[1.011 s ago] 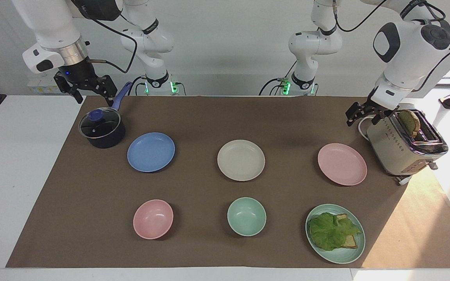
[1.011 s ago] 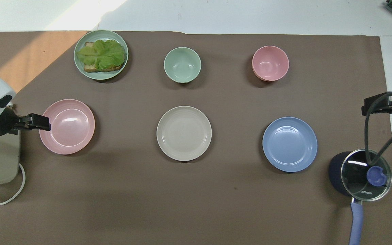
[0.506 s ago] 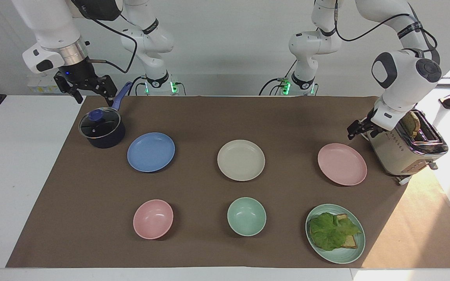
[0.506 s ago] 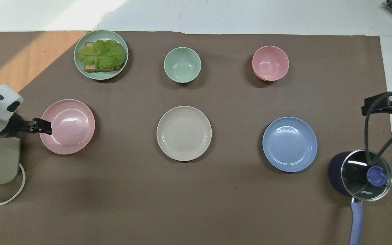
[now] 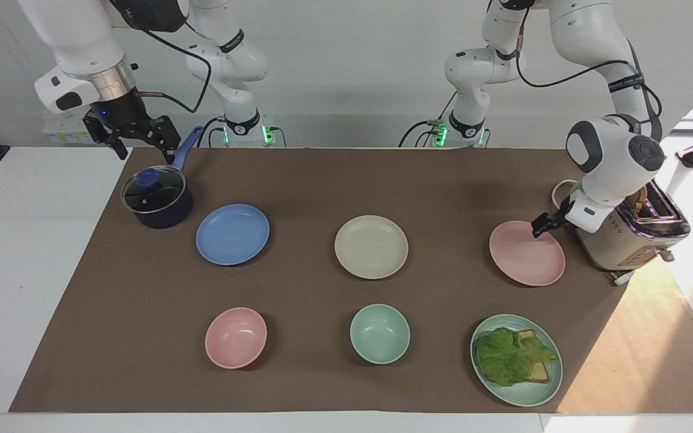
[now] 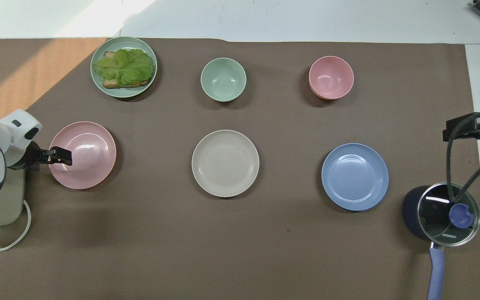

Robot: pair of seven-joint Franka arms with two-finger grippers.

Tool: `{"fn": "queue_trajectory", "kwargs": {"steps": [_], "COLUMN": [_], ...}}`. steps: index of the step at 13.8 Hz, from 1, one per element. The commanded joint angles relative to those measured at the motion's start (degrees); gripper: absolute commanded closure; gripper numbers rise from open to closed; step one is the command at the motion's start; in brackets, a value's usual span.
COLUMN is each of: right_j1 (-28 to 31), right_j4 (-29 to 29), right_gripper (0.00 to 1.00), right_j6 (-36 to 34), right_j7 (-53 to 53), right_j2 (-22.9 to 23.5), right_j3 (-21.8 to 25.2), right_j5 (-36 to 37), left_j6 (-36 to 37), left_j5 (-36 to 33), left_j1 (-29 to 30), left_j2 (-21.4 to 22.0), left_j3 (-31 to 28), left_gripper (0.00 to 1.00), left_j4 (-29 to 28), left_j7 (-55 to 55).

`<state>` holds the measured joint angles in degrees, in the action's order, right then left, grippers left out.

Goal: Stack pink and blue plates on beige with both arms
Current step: 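Lower the left gripper and grasp the pink plate rim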

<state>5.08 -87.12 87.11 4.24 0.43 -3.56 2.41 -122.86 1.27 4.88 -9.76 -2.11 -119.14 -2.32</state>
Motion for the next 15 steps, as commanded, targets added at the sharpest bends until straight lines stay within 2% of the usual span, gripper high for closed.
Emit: {"fn": "queue_trajectory", "kwargs": {"steps": [1, 7, 10, 11, 12, 13, 15], "right_j1": [0.6, 0.6, 0.6, 0.6, 0.6, 0.6, 0.6], "right_j4": [-1.0, -1.0, -1.0, -1.0, -1.0, -1.0, -1.0], "right_gripper": [0.00, 0.00, 0.00, 0.00, 0.00, 0.00, 0.00], "right_j6": [0.3, 0.3, 0.3, 0.3, 0.3, 0.3, 0.3], "right_j7": [-1.0, -1.0, -0.7, -0.7, -0.6, -0.6, -0.6], "right_j2": [-1.0, -1.0, -1.0, -1.0, -1.0, -1.0, -1.0], "right_j3": [-0.4, -0.4, -0.4, -0.4, -0.4, -0.4, -0.4], "right_j5": [0.0, 0.0, 0.0, 0.0, 0.0, 0.0, 0.0], "left_j6": [-2.9, -4.7, -4.1, -3.5, -3.2, -2.9, -0.3], "left_j5": [-0.9, -0.9, -0.9, -0.9, -0.9, -0.9, -0.9], "left_j1": [0.9, 1.1, 1.1, 1.1, 0.9, 0.7, 0.7], "left_j2": [-0.4, -3.9, -4.2, -4.3, -4.3, -4.4, -4.3], "left_j3": [0.3, 0.4, 0.3, 0.4, 0.3, 0.4, 0.4], "left_gripper": [0.00, 0.00, 0.00, 0.21, 0.50, 0.68, 0.85], "left_j4": [-1.0, -1.0, -0.8, -0.4, -0.2, 0.1, 1.8], "left_j7": [0.1, 0.6, 0.5, 0.2, -0.2, -0.2, -0.4]}}
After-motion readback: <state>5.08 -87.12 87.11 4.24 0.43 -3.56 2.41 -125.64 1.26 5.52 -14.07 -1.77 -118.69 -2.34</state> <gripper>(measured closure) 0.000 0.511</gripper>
